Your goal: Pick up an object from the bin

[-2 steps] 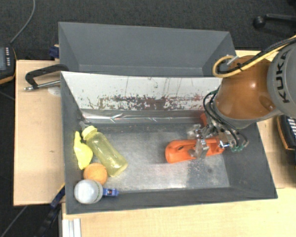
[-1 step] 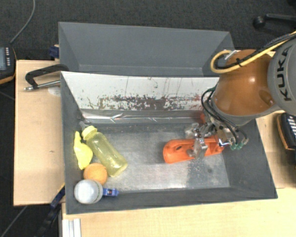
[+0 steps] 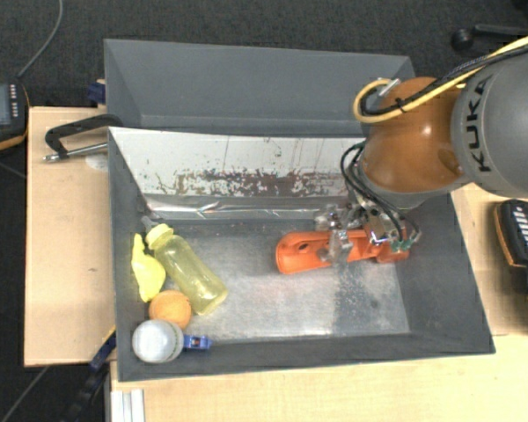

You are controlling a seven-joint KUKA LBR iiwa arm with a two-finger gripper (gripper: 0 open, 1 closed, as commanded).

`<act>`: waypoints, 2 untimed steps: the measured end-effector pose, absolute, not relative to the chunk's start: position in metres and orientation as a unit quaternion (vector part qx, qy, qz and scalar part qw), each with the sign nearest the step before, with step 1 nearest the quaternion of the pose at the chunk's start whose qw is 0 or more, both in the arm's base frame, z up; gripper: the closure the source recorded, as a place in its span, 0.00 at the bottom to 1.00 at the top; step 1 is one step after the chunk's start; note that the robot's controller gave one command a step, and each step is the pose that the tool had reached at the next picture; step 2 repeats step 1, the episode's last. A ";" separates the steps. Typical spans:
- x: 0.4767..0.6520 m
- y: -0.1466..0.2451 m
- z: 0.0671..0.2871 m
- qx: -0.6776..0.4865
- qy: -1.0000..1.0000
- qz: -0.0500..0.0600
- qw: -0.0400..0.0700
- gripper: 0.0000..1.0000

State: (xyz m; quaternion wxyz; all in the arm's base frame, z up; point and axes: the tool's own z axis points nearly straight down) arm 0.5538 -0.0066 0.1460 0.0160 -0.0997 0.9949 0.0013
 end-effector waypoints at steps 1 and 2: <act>0.539 0.001 0.157 -0.115 0.993 0.004 0.001 1.00; 0.539 0.001 0.157 -0.115 0.993 0.004 0.001 1.00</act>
Offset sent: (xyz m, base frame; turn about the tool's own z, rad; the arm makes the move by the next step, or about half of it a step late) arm 0.0263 0.0188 -0.0760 -0.0223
